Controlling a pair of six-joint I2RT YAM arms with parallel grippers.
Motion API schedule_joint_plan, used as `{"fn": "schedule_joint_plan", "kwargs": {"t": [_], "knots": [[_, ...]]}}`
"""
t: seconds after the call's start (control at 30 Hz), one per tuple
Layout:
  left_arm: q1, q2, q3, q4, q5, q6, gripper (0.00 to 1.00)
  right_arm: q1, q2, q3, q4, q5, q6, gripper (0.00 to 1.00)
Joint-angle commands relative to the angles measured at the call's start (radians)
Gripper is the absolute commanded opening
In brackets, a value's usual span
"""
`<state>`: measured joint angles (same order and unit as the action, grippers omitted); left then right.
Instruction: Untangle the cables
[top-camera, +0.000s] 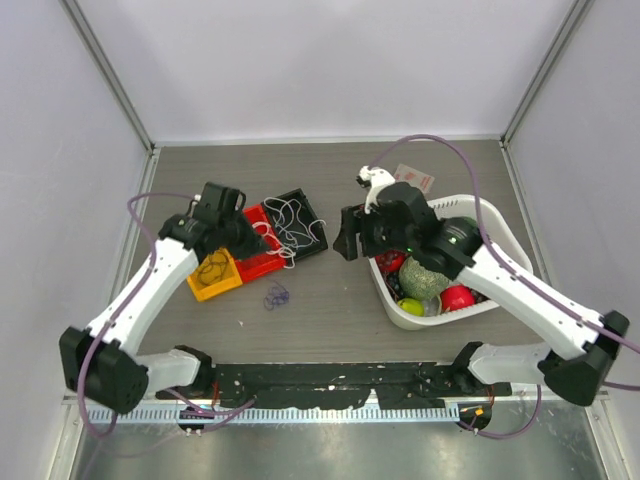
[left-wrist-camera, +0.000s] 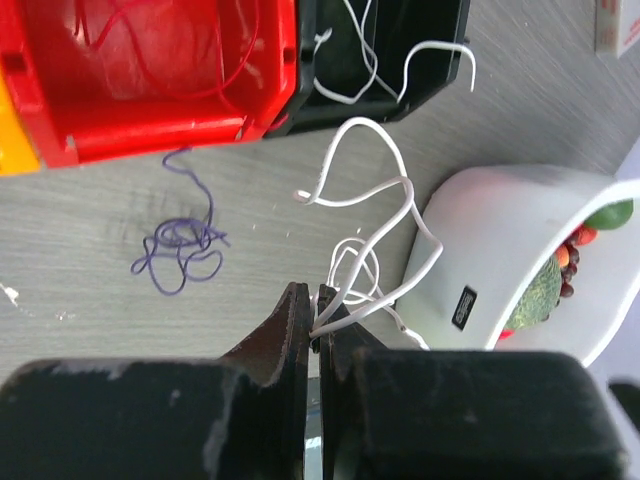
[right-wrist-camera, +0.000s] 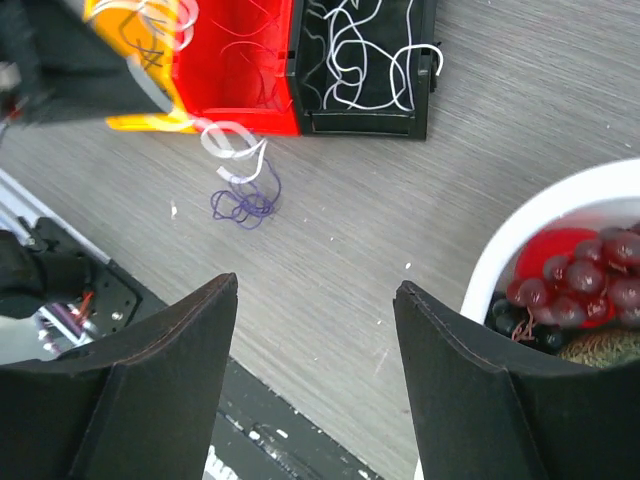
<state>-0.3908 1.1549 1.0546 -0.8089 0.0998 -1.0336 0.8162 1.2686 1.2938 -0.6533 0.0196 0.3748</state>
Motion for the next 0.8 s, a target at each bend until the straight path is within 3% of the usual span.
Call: {"fn": "schedule_joint_plan", "kwargs": {"t": [0.0,0.17,0.33,0.43,0.5,0.63,0.77], "knots": [[0.032,0.175,0.165,-0.026,-0.020,0.061,0.00,-0.002,-0.133,-0.033,0.034,0.020,0.061,0.69],[0.059,0.424,0.341,-0.032,-0.063,0.085,0.00,0.000,-0.212,-0.011,0.001,0.086,0.049,0.69],[0.059,0.696,0.576,-0.166,-0.058,0.150,0.02,-0.002,-0.253,-0.002,-0.023,0.140,0.033,0.70],[0.047,0.761,0.657,-0.204,-0.072,0.207,0.32,-0.002,-0.264,-0.007,-0.029,0.144,0.036,0.70],[0.044,0.731,0.651,-0.190,-0.090,0.221,0.46,-0.002,-0.268,-0.014,-0.029,0.141,0.041,0.70],[0.044,0.622,0.576,-0.168,-0.077,0.262,0.60,-0.002,-0.264,-0.025,-0.028,0.140,0.047,0.70],[0.044,0.412,0.360,-0.089,-0.025,0.288,0.75,-0.002,-0.244,-0.039,-0.006,0.120,0.046,0.70]]}}
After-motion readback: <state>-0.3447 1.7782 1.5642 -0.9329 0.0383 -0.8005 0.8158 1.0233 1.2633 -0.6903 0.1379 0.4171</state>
